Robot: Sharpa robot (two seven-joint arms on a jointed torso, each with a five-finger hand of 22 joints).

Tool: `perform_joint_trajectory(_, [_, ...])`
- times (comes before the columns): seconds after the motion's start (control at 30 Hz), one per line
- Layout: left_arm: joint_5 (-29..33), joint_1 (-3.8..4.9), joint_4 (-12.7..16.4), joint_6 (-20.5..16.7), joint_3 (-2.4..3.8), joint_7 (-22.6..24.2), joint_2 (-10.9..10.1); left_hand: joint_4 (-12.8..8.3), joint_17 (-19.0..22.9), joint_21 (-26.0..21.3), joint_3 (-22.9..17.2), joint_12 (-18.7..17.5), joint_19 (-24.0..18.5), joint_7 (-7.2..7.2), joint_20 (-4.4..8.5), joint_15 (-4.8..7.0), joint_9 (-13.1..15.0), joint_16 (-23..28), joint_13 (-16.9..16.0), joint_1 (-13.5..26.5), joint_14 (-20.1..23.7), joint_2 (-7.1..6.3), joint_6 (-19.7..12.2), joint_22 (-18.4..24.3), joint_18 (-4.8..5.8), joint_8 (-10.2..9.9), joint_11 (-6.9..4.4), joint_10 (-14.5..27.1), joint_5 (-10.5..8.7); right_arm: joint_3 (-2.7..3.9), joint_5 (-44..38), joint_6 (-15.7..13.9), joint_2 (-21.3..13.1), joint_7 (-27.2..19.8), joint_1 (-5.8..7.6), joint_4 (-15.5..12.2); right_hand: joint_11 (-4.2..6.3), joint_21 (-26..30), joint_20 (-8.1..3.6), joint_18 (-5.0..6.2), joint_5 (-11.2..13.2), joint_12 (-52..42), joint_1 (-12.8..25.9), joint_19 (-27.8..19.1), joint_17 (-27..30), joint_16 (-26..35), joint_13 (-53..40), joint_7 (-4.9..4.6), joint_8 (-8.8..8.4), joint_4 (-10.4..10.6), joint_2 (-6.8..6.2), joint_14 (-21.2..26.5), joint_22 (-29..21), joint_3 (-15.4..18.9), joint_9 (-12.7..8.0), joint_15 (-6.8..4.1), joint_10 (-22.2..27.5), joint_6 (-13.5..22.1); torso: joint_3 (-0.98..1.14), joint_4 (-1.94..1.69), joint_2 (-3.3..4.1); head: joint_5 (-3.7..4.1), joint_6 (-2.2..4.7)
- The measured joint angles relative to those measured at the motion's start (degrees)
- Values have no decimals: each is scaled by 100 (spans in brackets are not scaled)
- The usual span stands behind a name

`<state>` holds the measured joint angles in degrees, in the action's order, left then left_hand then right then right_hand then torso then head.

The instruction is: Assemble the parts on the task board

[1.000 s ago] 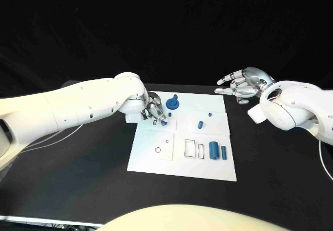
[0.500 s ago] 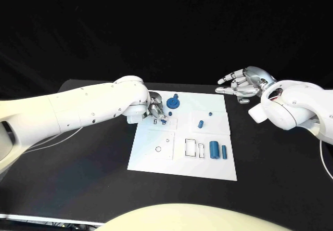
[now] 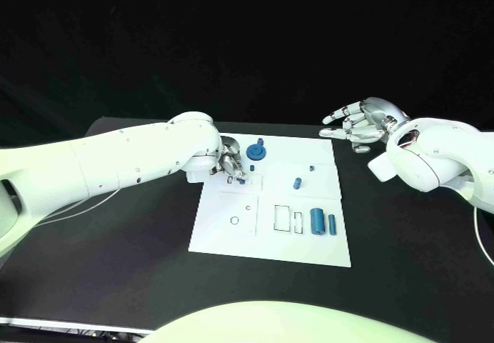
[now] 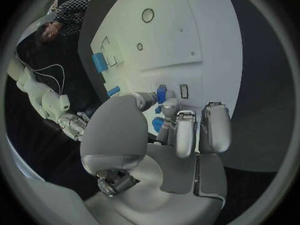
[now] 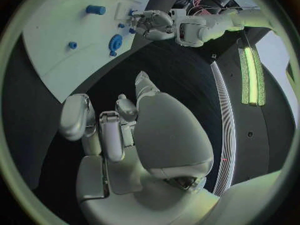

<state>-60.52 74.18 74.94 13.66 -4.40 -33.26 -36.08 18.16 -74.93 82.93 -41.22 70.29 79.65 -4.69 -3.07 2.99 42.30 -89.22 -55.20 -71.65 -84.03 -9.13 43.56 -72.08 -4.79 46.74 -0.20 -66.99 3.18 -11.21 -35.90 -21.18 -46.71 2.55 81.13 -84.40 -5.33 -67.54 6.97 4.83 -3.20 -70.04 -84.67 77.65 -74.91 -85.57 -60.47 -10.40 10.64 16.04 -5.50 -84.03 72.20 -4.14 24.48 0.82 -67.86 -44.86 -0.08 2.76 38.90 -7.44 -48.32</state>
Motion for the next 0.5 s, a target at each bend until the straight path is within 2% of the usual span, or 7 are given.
perform_joint_trajectory(0.4, [18, 3, -26, 136, 2, -27, 7, 7, 0, 0, -40, 0, 0, 4, 0, 8, 1, 0, -13, 47, 8, -47, 4, 0, 0, -8, 10, -31, 0, 0, -2, 1, 9, 3, 0, 6, 0, 0, 0, 0, 0, 0, 0, 0, 0, 0, -1, 0, 22, 0, 0, 0, 0, 0, 0, 0, 0, 0, 1, -2, -2, 3, -9])
perform_joint_trajectory(0.43, [22, 3, -29, 145, 2, -29, 8, -88, 1, 0, -136, 0, 0, 10, 0, 8, 1, 0, -13, 68, 8, -68, 11, 0, 0, -17, 7, -33, 0, 0, -2, 2, 10, 3, 0, 8, 0, 0, 0, 0, 0, 0, 0, 0, 1, 0, -1, 0, 22, 0, 0, 0, 0, 0, 0, 0, 0, 0, 1, -1, -2, 3, -9])
perform_joint_trajectory(0.5, [28, 3, -34, 155, 3, -30, 10, -88, 1, 0, -136, -1, 0, 10, 0, 8, 1, 0, -13, 68, 9, -68, 11, 1, 0, -17, 0, -41, 0, 0, -3, 2, 12, 3, -1, 10, 0, 0, 0, 0, 0, 0, 0, 0, 0, 0, -1, 0, 22, 0, 0, 0, 0, 0, 0, 0, 0, 0, 0, -1, -3, 0, -9])
